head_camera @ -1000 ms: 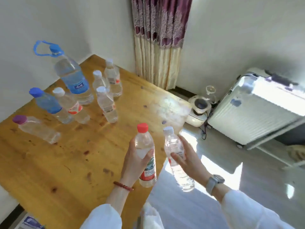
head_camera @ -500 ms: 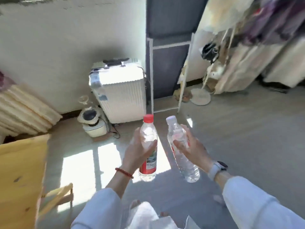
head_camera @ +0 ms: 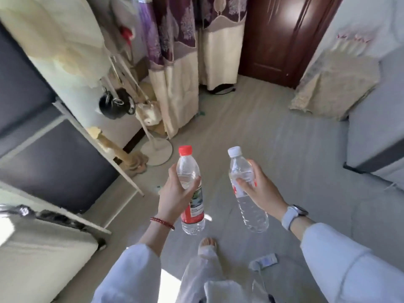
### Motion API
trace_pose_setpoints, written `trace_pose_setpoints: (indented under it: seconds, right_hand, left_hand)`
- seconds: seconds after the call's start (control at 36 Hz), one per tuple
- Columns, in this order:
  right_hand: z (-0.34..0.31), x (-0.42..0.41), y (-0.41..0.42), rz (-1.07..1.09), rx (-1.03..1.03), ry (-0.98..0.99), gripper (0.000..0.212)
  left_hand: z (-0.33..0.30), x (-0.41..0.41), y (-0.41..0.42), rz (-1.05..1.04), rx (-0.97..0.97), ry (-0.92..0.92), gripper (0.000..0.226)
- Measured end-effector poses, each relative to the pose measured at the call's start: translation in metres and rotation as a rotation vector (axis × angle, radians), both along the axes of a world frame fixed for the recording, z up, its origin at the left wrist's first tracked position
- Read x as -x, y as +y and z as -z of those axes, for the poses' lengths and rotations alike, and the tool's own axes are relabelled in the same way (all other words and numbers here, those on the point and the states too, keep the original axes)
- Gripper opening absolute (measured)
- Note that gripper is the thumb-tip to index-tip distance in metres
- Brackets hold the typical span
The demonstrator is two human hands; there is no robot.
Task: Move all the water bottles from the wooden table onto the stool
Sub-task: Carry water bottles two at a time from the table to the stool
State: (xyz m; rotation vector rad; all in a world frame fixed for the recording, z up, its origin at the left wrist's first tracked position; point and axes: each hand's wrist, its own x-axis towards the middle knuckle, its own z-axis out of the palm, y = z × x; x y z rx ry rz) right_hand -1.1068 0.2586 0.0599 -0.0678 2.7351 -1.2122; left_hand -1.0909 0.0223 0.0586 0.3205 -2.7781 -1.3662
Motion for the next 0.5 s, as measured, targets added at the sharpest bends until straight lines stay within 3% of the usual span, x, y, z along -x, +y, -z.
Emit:
trace_pose_setpoints:
  seconds: [0.17, 0.28, 0.5]
  right_hand:
    - [-0.012, 0.089, 0.054, 0.204, 0.068, 0.007, 0.06]
    - [-0.016, 0.134, 0.102, 0.343, 0.124, 0.007, 0.069]
    - [0.007, 0.237, 0.232, 0.565, 0.117, 0.032, 0.066]
  left_hand:
    - [-0.006, 0.147, 0.056, 0.196, -0.013, -0.003, 0.049]
    - [-0.009, 0.232, 0.115, 0.333, 0.011, -0.033, 0.042]
    - [-0.001, 0.373, 0.264, 0.55, 0.029, -0.035, 0.051]
